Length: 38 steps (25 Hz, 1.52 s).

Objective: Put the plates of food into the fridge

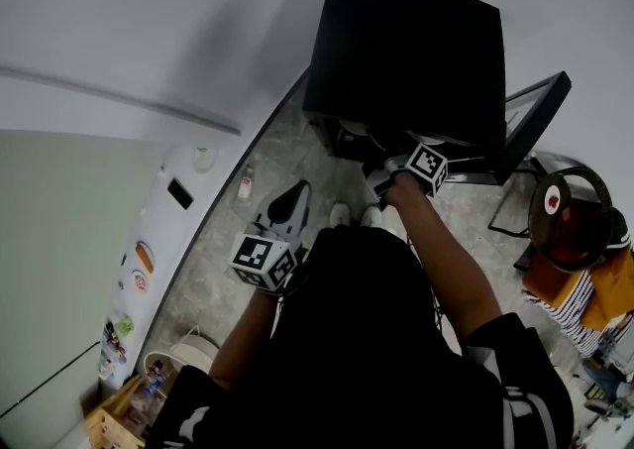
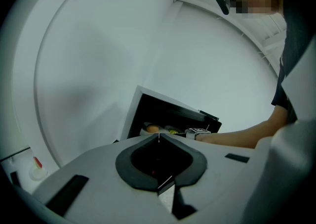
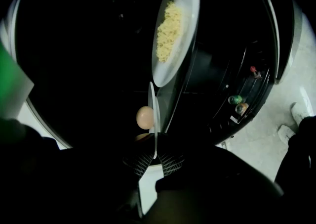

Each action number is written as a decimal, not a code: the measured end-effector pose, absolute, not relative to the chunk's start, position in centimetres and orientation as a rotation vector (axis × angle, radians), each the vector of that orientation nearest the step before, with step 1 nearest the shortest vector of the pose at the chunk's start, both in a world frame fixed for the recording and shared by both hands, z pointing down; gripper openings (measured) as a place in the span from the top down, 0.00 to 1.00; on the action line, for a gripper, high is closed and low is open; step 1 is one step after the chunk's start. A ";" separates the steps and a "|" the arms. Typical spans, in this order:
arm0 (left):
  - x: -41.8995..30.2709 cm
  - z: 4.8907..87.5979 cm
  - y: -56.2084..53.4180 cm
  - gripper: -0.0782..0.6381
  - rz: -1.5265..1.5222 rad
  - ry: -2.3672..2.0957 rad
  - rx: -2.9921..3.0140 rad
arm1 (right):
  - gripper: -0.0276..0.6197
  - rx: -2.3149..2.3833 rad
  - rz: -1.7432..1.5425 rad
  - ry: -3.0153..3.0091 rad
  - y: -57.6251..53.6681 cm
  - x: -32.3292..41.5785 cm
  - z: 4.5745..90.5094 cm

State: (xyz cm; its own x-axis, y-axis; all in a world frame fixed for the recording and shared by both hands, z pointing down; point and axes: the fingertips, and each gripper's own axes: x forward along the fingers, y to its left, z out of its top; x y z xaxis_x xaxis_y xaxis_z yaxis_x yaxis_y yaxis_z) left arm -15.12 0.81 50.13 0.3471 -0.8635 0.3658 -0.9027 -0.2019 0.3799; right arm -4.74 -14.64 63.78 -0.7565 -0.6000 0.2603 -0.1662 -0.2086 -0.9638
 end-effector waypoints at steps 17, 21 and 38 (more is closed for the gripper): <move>-14.8 50.0 0.9 0.86 0.095 -1.526 2.091 | 0.69 -1.057 -1.907 1.804 -16.5 -4.0 62.0; -14.7 50.0 0.9 0.86 0.092 -1.523 2.098 | 0.63 -1.091 -1.870 1.873 -16.3 -3.4 61.8; -13.7 49.8 1.1 0.86 0.094 -1.491 2.126 | 0.58 -1.151 -2.015 1.934 -14.6 -5.1 61.7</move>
State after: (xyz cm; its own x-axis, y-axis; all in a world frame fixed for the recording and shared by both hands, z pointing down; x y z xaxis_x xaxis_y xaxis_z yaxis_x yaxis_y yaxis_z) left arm -13.67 1.13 49.78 0.3864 -0.8526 0.3519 -0.8901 -0.2447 0.3845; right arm -5.06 -14.59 61.70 -0.7035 -0.5666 0.4290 -0.4055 -0.1756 -0.8971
